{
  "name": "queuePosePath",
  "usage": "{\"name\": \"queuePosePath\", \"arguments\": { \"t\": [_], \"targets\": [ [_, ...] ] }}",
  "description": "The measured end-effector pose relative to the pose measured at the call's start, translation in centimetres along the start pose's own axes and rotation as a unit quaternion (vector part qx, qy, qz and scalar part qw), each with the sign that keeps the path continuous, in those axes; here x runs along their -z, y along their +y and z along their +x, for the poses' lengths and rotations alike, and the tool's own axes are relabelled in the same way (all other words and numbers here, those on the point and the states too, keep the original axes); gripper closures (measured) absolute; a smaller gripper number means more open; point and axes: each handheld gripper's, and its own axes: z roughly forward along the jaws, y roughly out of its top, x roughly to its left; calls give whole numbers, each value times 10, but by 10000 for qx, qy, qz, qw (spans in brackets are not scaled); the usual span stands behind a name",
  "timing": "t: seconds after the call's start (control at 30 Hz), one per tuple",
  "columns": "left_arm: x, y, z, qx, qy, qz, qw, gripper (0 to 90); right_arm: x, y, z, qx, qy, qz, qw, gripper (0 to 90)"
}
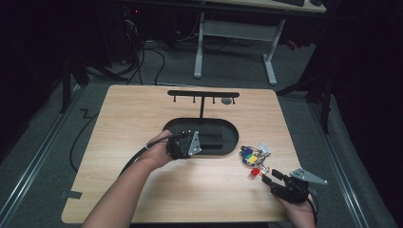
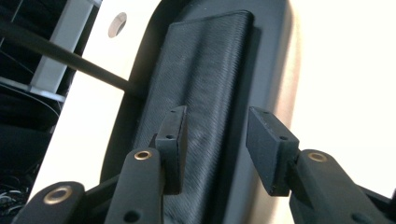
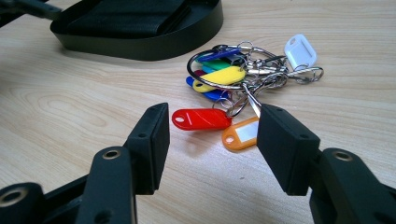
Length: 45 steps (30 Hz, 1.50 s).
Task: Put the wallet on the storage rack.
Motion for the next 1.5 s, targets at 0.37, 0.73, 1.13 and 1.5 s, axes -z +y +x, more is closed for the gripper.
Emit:
{"name": "queuePosePath", "arguments": {
  "t": [0.37,0.73,1.13,1.5],
  "targets": [
    [19,-28,-36,493,37,-206,9986,558,-3,1,3,20,-34,55,10000,449],
    [35,-55,-66,1330,-8,-409,9903,535,-3,0,3,60,-4,58,10000,456],
    [81,-107,-96,2832,-583,-1023,9518,424,-3,1,3,68,57,51,9999,492],
    [90,-132,-90,3083,-68,-795,9479,273,-11,2,6,140,-113,179,9997,526]
  ]
}}
